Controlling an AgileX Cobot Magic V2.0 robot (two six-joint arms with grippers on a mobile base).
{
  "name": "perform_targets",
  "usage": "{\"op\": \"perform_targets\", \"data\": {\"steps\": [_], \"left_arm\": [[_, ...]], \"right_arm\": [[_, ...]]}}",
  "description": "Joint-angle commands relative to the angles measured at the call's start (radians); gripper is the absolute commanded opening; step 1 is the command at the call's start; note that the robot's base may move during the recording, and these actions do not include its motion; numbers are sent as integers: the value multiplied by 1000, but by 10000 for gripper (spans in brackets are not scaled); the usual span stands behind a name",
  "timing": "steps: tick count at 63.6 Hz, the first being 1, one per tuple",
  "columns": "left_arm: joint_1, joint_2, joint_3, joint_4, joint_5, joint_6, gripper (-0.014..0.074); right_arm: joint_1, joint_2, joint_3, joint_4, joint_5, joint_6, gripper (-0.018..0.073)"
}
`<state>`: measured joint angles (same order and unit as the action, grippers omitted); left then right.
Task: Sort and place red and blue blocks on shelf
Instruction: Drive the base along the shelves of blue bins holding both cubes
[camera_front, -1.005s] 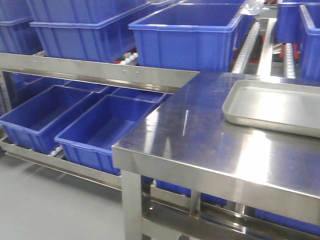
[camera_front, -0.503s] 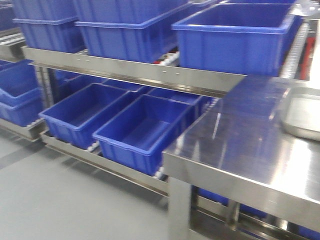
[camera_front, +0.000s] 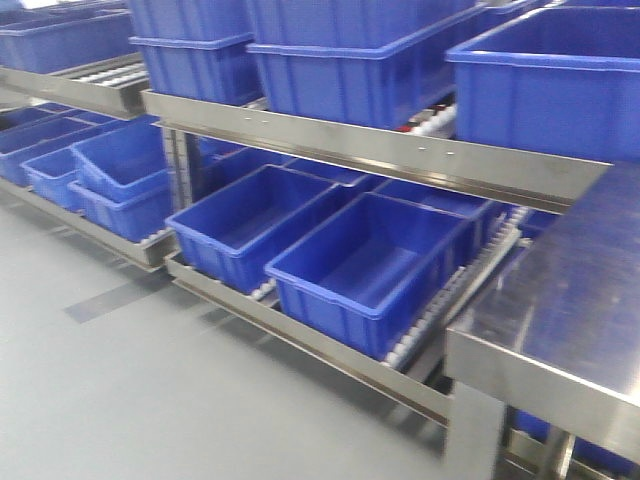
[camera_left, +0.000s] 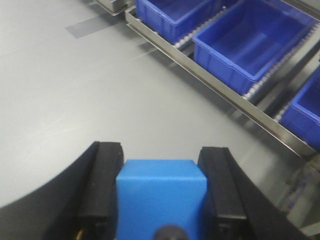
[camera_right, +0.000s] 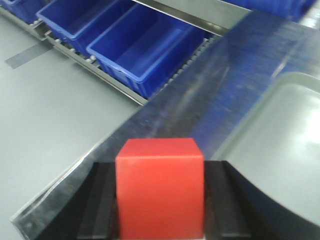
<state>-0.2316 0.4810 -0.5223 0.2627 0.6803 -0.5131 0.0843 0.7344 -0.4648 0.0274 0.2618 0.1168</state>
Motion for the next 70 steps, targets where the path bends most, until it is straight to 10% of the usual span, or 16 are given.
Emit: {"op": "perform_targets", "data": {"steps": [1, 70], "left_arm": [[2, 6, -28, 16, -69, -3, 125], [2, 6, -28, 16, -69, -3, 125]], "right_arm": [[-6, -7, -28, -10, -78, -7, 57], [-6, -7, -28, -10, -78, -7, 57]]}}
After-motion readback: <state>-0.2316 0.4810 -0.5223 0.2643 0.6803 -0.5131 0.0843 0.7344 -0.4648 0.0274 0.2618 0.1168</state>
